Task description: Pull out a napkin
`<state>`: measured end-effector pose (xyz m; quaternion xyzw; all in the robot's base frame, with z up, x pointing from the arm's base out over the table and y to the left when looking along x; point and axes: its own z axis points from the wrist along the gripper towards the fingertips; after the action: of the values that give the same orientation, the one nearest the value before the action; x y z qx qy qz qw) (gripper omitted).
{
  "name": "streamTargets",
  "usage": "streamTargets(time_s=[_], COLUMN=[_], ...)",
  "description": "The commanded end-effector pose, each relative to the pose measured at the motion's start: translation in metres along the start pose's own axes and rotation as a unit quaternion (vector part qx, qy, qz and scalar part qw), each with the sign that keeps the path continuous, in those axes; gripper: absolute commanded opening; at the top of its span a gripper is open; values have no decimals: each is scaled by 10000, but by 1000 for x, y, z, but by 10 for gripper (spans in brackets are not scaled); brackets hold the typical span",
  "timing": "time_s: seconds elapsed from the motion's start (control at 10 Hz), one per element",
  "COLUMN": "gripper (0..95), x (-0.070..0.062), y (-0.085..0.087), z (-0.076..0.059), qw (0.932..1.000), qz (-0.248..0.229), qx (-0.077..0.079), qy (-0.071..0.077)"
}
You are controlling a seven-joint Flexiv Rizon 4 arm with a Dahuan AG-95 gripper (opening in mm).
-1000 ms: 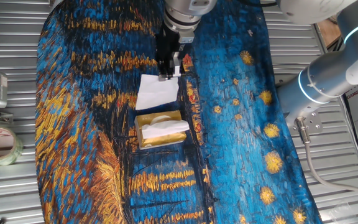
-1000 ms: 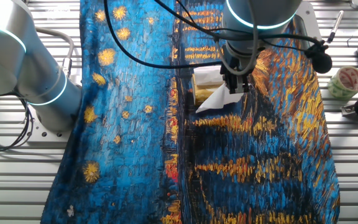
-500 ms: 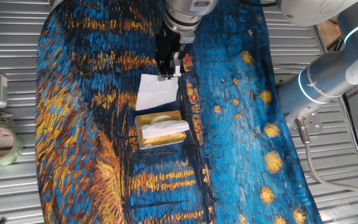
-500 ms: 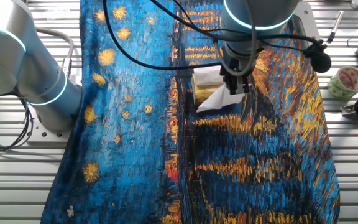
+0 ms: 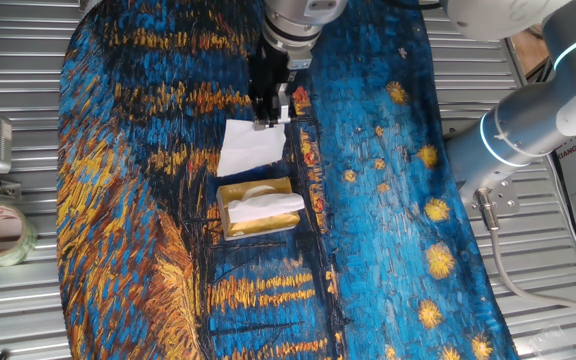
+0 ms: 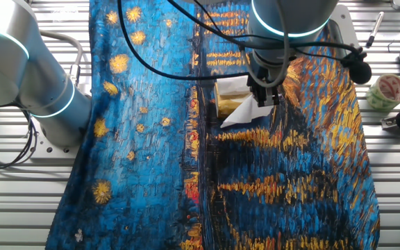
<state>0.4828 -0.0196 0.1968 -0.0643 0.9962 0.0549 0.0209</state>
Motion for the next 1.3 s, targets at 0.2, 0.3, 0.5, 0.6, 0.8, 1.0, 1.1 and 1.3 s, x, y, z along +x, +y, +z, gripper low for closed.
streamTargets(time_s=[0.2,0.3,0.5,0.6,0.8,1.0,1.1,1.3], gripper=[0,0,0,0,0,0,0,0], x=[0,0,0,0,0,0,0,0], y=[0,0,0,0,0,0,0,0], z=[0,0,0,0,0,1,1,1], qw=[9999,9998,9996,9996,9995,9995,9995,9996], qz=[-36,-23,-17,-14,-5,-4,-5,-21], qx=[135,189,261,277,297,316,303,284], qy=[-31,-55,-90,-92,-66,-39,-35,-40])
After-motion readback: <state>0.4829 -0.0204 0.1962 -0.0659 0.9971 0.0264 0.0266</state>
